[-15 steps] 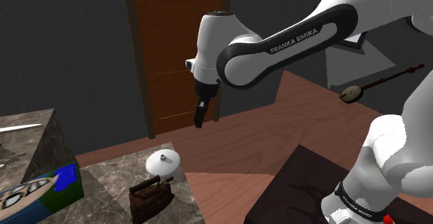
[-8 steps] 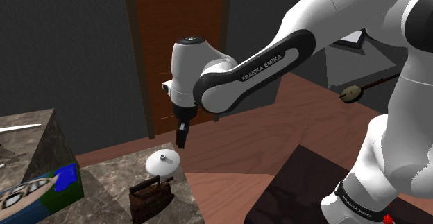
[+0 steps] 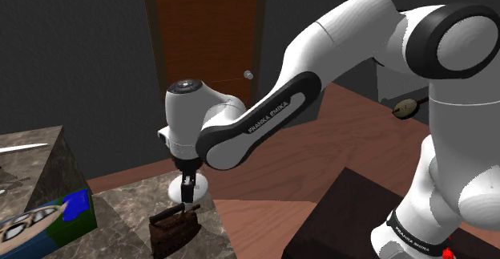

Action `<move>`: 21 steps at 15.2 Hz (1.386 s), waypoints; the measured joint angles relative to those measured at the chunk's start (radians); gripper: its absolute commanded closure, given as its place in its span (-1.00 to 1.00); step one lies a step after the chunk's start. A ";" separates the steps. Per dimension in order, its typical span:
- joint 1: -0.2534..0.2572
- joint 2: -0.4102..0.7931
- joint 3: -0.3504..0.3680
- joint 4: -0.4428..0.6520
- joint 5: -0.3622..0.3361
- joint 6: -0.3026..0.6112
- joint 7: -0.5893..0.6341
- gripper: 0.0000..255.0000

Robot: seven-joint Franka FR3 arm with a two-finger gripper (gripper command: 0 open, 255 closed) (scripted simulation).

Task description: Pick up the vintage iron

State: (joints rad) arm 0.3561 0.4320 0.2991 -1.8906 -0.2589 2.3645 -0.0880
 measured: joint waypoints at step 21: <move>0.061 0.180 -0.023 0.082 -0.070 0.075 0.021 1.00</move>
State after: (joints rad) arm 0.4170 0.6117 0.2761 -1.8090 -0.3290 2.4392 -0.0675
